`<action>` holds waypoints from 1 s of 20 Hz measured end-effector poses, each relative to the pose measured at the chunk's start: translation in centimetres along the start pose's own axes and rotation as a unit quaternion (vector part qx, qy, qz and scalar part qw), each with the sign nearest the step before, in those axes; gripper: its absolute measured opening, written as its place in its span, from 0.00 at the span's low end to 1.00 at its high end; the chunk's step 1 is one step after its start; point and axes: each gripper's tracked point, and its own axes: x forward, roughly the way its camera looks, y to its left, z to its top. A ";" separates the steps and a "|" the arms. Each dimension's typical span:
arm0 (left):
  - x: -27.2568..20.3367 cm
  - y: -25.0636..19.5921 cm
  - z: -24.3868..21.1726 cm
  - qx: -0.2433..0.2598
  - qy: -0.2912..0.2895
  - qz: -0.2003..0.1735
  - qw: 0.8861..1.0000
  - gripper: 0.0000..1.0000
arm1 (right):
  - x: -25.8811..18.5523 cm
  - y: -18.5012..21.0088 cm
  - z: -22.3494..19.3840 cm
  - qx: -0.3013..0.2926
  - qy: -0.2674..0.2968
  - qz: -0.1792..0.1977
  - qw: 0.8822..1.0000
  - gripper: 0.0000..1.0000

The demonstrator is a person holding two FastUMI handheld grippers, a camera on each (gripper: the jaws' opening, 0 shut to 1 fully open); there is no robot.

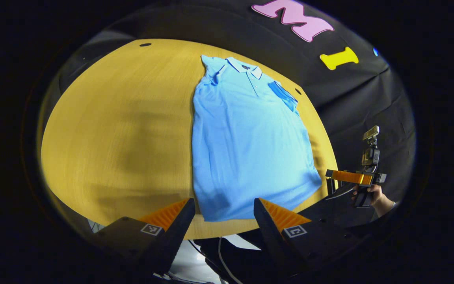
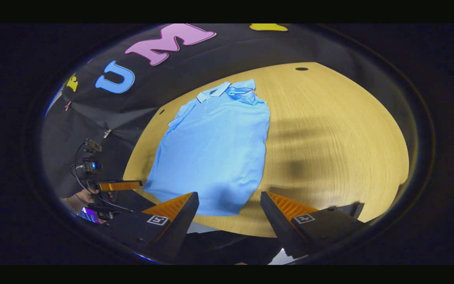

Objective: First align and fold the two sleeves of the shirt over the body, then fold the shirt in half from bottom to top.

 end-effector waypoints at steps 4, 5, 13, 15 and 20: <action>0.6 0.7 -2.1 -0.002 0.026 -0.001 1.000 0.96 | 1.3 -0.3 -2.3 0.051 0.018 -0.002 0.999 0.98; 0.5 0.5 -1.9 -0.005 0.022 -0.004 1.000 0.96 | 1.5 -0.1 -2.8 0.065 0.024 0.002 0.998 0.98; 1.5 -0.5 -1.3 -0.043 0.018 -0.013 0.999 0.93 | 3.4 2.1 -1.9 0.171 0.034 0.045 0.984 0.95; 2.1 -0.6 -0.9 -0.043 0.015 -0.007 0.999 0.92 | 3.7 2.4 -2.0 0.205 0.038 0.052 0.977 0.95; 3.8 -0.3 -0.2 -0.052 0.000 0.011 0.999 0.24 | 5.5 0.7 -2.7 0.258 0.044 0.036 0.964 0.40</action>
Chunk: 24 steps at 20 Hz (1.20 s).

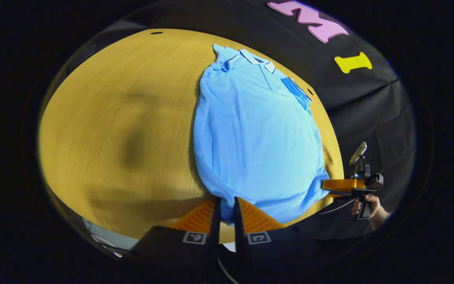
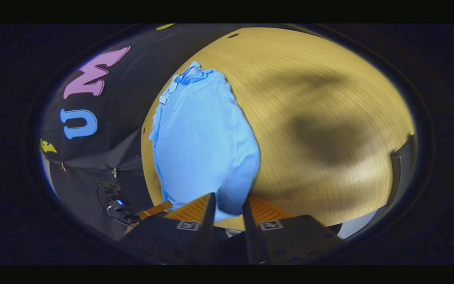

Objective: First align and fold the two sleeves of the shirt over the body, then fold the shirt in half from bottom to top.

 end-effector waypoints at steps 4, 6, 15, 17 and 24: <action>0.0 0.9 1.7 0.021 -0.022 0.031 0.999 0.13 | 0.6 0.6 0.2 0.040 -0.015 0.028 0.999 0.09; -0.4 0.2 2.2 0.026 -0.025 0.027 0.999 0.07 | 0.2 0.8 0.2 0.013 -0.013 0.029 0.999 0.00; -4.5 -4.4 11.1 0.102 -0.089 -0.008 0.991 0.06 | -3.3 10.6 7.5 -0.050 -0.090 0.145 0.984 0.00; -4.8 -5.2 15.1 0.119 -0.112 -0.004 0.987 0.06 | -3.9 13.3 10.6 -0.058 -0.111 0.163 0.979 0.00; -4.6 -8.2 29.7 0.131 -0.183 0.006 0.974 0.07 | -4.6 21.9 22.4 -0.128 -0.183 0.185 0.957 0.05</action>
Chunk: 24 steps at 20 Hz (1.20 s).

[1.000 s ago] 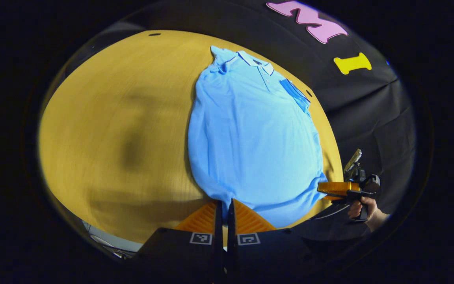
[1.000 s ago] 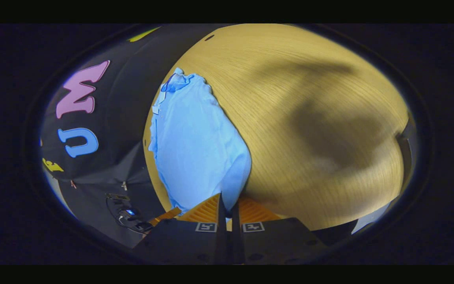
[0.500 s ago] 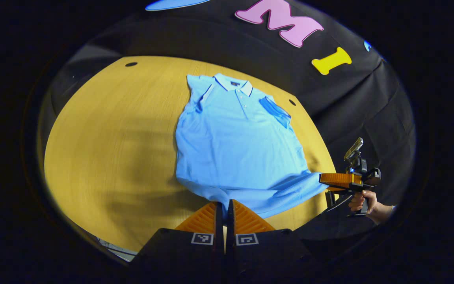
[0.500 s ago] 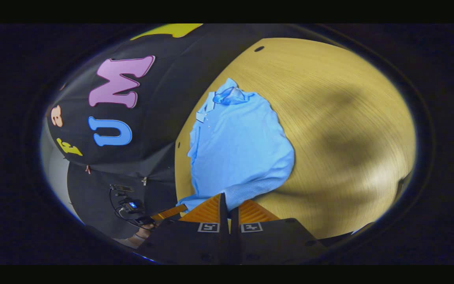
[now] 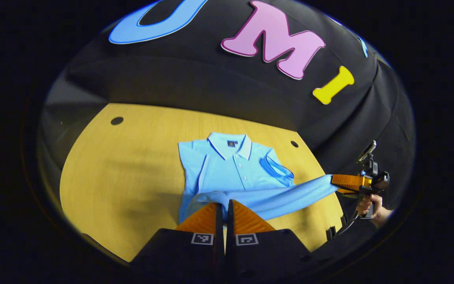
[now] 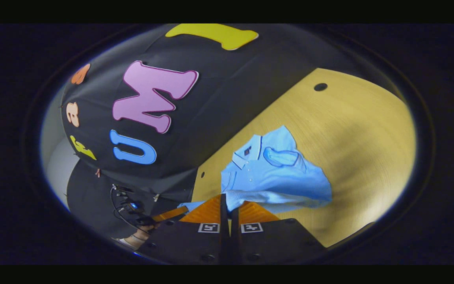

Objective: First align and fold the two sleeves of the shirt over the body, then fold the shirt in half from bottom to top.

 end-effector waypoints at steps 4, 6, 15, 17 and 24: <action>4.9 1.6 6.8 0.044 -0.022 0.030 0.998 0.06 | 5.7 1.0 5.5 -0.048 -0.011 -0.004 0.999 0.04; 8.2 2.8 8.9 0.025 -0.019 0.047 0.998 0.06 | 9.2 0.6 8.0 -0.069 -0.011 -0.009 0.998 0.04; 22.0 9.6 7.2 -0.004 0.044 0.149 0.988 0.06 | 20.3 -9.5 9.6 -0.082 0.029 -0.105 0.991 0.05; 22.7 10.4 7.0 -0.005 0.045 0.168 0.985 0.07 | 21.1 -11.5 8.7 -0.077 0.046 -0.117 0.989 0.05; 23.4 11.9 5.3 0.016 0.054 0.233 0.971 0.68 | 20.1 -14.5 8.8 -0.064 0.066 -0.143 0.985 0.29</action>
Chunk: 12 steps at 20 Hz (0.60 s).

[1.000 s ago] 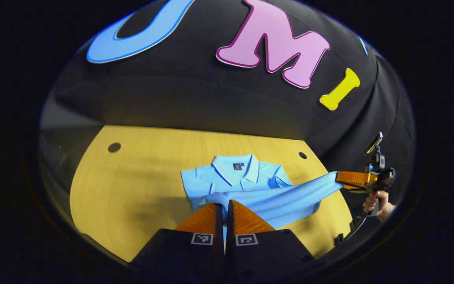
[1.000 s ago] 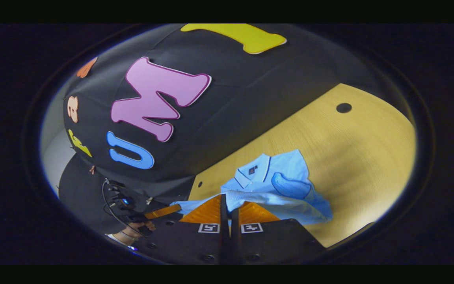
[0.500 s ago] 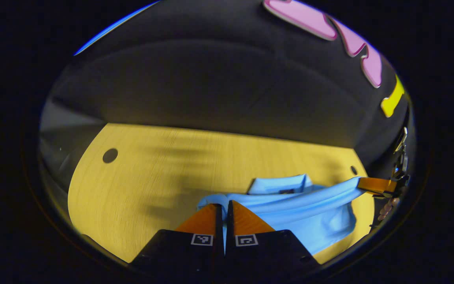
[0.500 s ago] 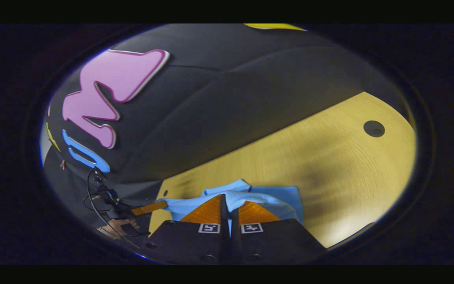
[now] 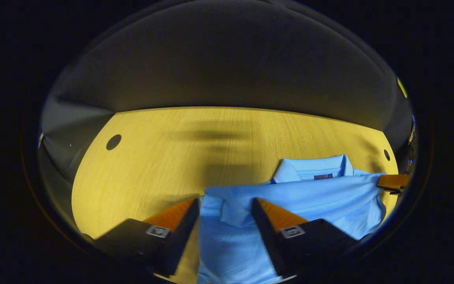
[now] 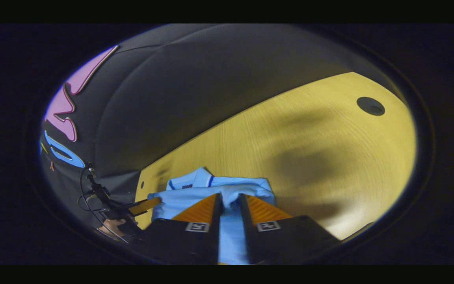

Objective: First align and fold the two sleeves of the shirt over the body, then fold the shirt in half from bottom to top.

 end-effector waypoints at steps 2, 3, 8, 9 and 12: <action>-1.6 0.5 0.9 0.010 -0.014 0.008 1.000 0.99 | -0.7 -0.4 0.8 0.000 -0.013 -0.012 1.000 0.73; -2.7 0.9 1.7 0.019 -0.027 0.014 0.999 0.98 | -1.2 -0.4 1.4 -0.007 -0.022 -0.018 1.000 0.73; -10.8 -0.1 5.3 0.039 -0.104 -0.002 0.994 0.99 | -6.0 3.0 4.2 -0.078 -0.086 -0.022 0.993 0.97; -13.0 -0.4 5.8 0.047 -0.127 -0.010 0.991 0.99 | -7.3 4.1 4.7 -0.097 -0.103 -0.023 0.990 0.97; -20.7 -1.3 7.2 0.067 -0.192 -0.027 0.979 0.99 | -13.0 8.4 5.9 -0.163 -0.164 -0.021 0.973 0.98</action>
